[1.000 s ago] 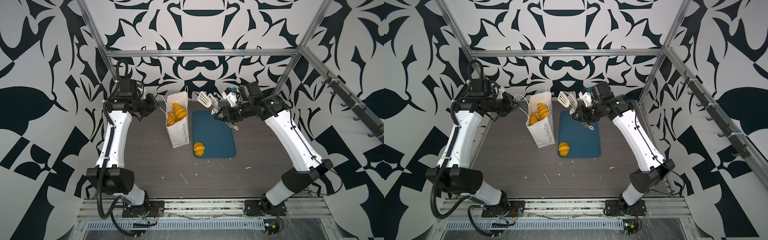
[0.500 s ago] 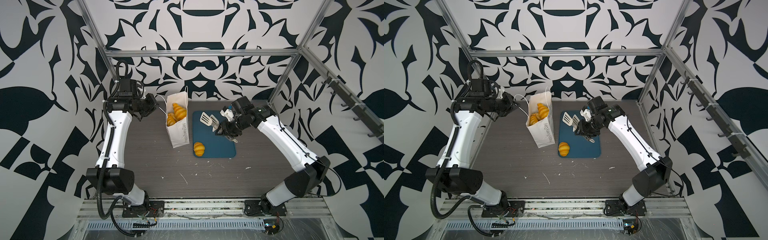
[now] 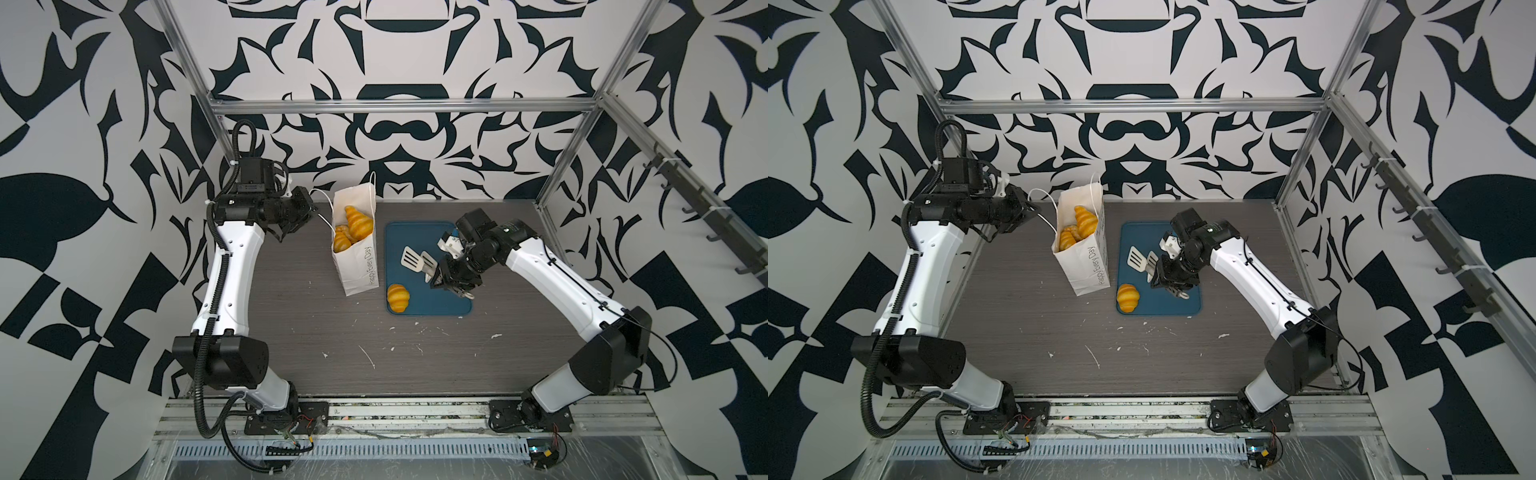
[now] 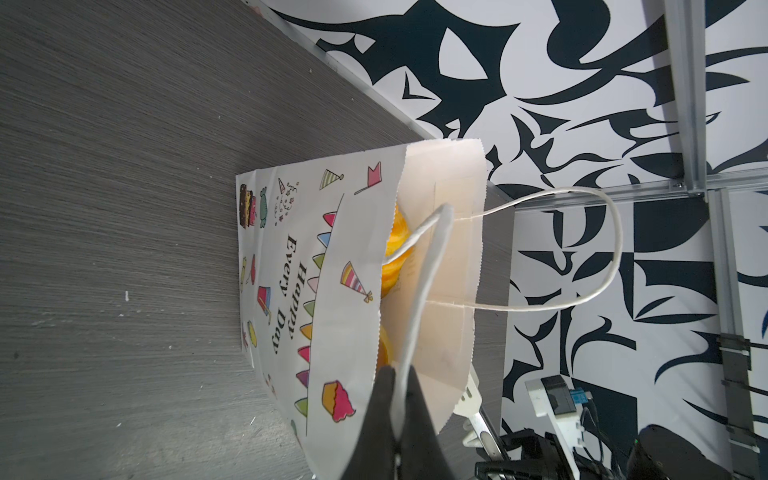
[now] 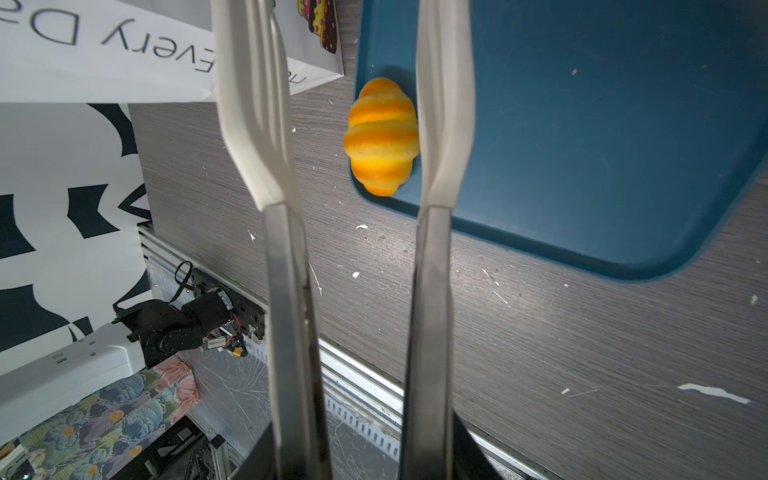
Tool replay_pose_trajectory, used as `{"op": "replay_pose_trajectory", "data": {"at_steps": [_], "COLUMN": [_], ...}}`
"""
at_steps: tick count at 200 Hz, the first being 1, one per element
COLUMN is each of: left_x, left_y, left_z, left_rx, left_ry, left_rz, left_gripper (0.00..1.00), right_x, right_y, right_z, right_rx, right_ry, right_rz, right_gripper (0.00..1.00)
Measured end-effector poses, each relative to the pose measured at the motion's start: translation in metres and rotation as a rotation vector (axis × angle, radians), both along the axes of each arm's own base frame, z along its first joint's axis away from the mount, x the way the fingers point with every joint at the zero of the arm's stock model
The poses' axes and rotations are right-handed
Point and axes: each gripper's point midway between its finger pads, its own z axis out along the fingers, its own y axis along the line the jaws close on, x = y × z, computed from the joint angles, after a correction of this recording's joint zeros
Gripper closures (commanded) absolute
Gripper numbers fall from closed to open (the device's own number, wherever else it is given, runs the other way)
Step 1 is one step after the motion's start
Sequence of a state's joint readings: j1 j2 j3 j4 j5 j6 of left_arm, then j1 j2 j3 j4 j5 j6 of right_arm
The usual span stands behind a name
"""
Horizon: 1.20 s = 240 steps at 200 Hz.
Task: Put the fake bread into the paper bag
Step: 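Lower the right gripper's tongs toward the small round croissant on the tray, then close the tongs on the small striped croissant and lift it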
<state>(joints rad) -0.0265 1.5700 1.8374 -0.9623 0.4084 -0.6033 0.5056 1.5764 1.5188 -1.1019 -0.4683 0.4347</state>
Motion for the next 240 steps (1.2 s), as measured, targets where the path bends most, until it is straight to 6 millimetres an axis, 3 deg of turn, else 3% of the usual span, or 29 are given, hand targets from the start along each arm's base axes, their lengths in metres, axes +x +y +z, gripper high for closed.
{"op": "replay_pose_trajectory", "data": {"at_steps": [70, 240], "left_x": [0.0, 0.002], "left_y": [0.0, 0.0], "left_z": [0.0, -0.003], "left_rx": [-0.001, 0.0], "left_ry": [0.0, 0.006], "left_rz": [-0.001, -0.001], "left_gripper": [1.0, 1.0], "right_x": [-0.011, -0.02], "right_y": [0.015, 0.022], "right_z": [-0.038, -0.064], "right_rx": [-0.079, -0.16], "right_ry": [0.103, 0.143], "right_rz": [0.079, 0.162], "right_gripper": [0.54, 0.52]}}
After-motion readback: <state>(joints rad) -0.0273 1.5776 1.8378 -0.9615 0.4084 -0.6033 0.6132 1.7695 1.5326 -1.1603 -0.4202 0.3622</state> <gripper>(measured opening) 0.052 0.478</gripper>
